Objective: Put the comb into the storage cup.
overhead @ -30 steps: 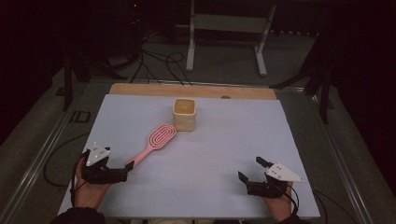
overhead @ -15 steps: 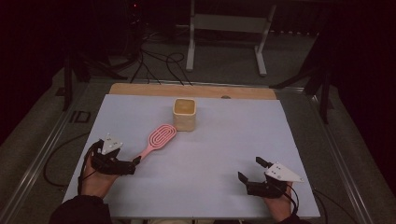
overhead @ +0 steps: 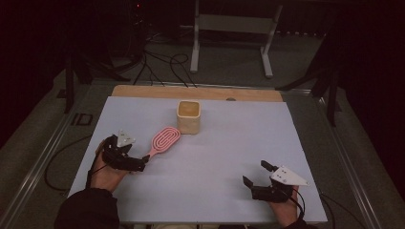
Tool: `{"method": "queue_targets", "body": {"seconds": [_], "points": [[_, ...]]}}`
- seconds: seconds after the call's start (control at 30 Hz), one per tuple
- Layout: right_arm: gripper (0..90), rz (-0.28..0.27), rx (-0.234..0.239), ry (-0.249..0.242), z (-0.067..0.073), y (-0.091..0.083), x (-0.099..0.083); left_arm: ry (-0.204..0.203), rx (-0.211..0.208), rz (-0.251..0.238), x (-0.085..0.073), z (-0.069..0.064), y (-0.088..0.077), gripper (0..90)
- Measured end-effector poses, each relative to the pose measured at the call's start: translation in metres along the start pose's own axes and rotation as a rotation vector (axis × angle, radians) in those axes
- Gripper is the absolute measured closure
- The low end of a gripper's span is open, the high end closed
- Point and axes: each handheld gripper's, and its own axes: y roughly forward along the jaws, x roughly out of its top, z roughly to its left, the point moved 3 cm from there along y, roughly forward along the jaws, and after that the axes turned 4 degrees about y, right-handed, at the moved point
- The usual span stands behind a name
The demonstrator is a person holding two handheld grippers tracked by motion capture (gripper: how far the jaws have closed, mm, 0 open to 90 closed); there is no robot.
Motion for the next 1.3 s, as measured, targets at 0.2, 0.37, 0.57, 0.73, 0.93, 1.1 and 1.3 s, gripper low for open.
{"method": "queue_targets", "body": {"seconds": [0.2,0.37,0.57,0.73,0.93,1.1,1.3], "points": [[9.3,0.002,0.002,-0.001,0.0,0.0,0.0,0.016,0.001,0.046,0.003,0.002,0.011,0.0],[9.3,0.007,0.003,-0.001,0.0,0.001,0.0,0.03,-0.006,0.087,0.006,0.002,0.021,0.0],[9.3,0.008,0.003,-0.001,0.0,0.001,0.0,0.044,-0.013,0.123,0.01,0.001,0.028,0.0],[9.3,0.008,0.005,0.001,0.001,0.001,0.0,0.053,-0.019,0.15,0.012,0.001,0.034,0.1],[9.3,0.008,0.004,0.001,0.001,0.001,0.0,0.07,-0.026,0.187,0.014,0.0,0.041,0.1],[9.3,0.009,0.004,-0.001,0.001,0.001,0.0,0.077,-0.034,0.209,0.014,-0.001,0.047,0.2],[9.3,0.01,0.002,-0.001,0.001,0.001,-0.001,0.071,-0.044,0.233,0.014,-0.002,0.053,0.6]]}}
